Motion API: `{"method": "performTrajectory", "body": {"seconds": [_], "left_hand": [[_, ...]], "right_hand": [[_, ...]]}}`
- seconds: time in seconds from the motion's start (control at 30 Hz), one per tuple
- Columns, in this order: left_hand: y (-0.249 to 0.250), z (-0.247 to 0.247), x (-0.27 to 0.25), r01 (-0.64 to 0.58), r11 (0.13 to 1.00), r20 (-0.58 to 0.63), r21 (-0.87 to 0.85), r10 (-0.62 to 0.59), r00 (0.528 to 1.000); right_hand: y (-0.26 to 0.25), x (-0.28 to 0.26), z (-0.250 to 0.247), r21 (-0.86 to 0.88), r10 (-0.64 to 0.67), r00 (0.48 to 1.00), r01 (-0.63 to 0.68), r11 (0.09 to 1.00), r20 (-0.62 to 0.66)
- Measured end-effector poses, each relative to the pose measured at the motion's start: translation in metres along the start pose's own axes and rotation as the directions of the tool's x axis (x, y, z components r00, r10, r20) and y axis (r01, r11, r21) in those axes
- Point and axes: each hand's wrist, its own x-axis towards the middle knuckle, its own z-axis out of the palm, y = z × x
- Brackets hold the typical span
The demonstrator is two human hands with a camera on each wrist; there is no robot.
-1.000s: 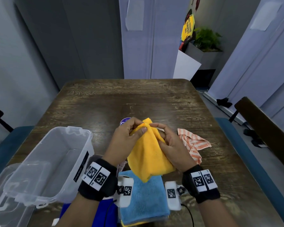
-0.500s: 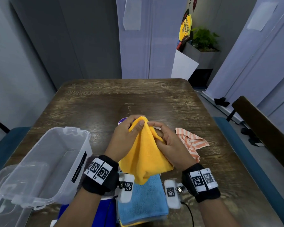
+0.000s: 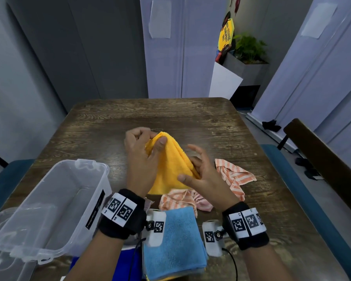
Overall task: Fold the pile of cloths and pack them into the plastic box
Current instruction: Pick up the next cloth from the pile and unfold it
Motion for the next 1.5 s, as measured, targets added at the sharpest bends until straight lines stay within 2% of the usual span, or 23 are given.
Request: {"method": "performTrajectory", "body": {"seconds": [0.1,0.17,0.3,0.37,0.43,0.53,0.63,0.7,0.9,1.0,1.07,1.13,1.2,1.27,1.33,1.37,1.43,1.5], "left_hand": [[0.009,-0.001,0.004,-0.103,0.992,-0.020,0.074,0.105,0.994],[0.018,-0.002,0.006,-0.131,0.991,-0.006,0.025,0.132,0.991],[0.021,-0.006,0.007,-0.123,0.992,-0.054,0.004,0.123,0.991],[0.014,-0.007,0.006,-0.071,0.997,-0.049,0.009,0.071,0.996],[0.004,-0.009,0.005,-0.015,1.000,-0.030,0.001,0.015,0.999],[-0.005,-0.008,0.000,0.055,0.997,0.008,-0.056,-0.054,0.998],[-0.005,-0.006,-0.005,0.100,0.993,-0.018,-0.066,-0.102,0.995],[-0.001,-0.003,-0.009,0.128,0.991,-0.055,-0.038,-0.130,0.990],[0.003,0.001,-0.018,0.236,0.969,-0.103,0.072,-0.228,0.968],[-0.003,0.002,-0.023,0.212,0.968,-0.113,0.135,-0.198,0.974],[-0.012,0.003,-0.022,0.222,0.962,-0.057,0.158,-0.215,0.975],[-0.026,0.004,-0.020,0.238,0.942,0.055,0.238,-0.257,0.965],[-0.031,0.004,-0.022,0.133,0.962,0.157,0.240,-0.174,0.972],[-0.020,0.005,-0.026,0.037,0.997,0.260,0.075,-0.056,0.964],[-0.001,0.009,-0.029,0.094,0.990,0.401,-0.110,-0.042,0.915],[0.005,0.010,-0.028,0.128,0.982,0.461,-0.136,-0.052,0.886],[0.009,0.013,-0.025,0.124,0.988,0.500,-0.093,-0.061,0.864],[0.008,0.014,-0.026,0.117,0.990,0.433,-0.074,-0.074,0.898]], "right_hand": [[0.011,0.004,0.004,-0.246,0.046,0.997,-0.058,0.968,-0.054],[0.018,0.007,0.003,-0.320,-0.005,0.992,-0.037,0.947,-0.129],[0.008,0.004,-0.005,-0.099,-0.068,0.966,0.045,0.994,-0.250],[-0.002,0.003,-0.011,0.067,-0.056,0.948,0.080,0.995,-0.312],[-0.010,0.003,-0.017,0.141,-0.049,0.936,0.105,0.984,-0.350],[-0.018,0.004,-0.023,-0.101,-0.185,0.898,0.157,0.982,-0.400],[-0.016,0.009,-0.022,-0.371,-0.355,0.861,0.216,0.903,-0.363],[-0.014,0.012,-0.019,-0.440,-0.392,0.844,0.214,0.872,-0.367],[-0.021,0.014,-0.020,-0.325,-0.300,0.872,0.176,0.929,-0.387],[-0.022,0.015,-0.022,-0.241,-0.222,0.873,0.125,0.962,-0.435],[-0.021,0.015,-0.022,-0.203,-0.158,0.892,0.076,0.976,-0.424],[-0.020,0.016,-0.020,-0.208,-0.106,0.926,0.031,0.978,-0.362],[-0.022,0.015,-0.014,-0.248,-0.100,0.957,0.031,0.968,-0.274],[-0.026,0.012,-0.008,-0.259,-0.130,0.975,0.080,0.962,-0.180],[-0.031,0.006,-0.001,-0.217,-0.146,0.983,0.118,0.969,-0.115],[-0.033,0.004,0.003,-0.193,-0.131,0.986,0.109,0.975,-0.103],[-0.035,0.001,0.007,-0.149,-0.078,0.992,0.064,0.987,-0.095],[-0.033,0.003,0.006,-0.167,-0.075,0.995,0.064,0.984,-0.063]]}}
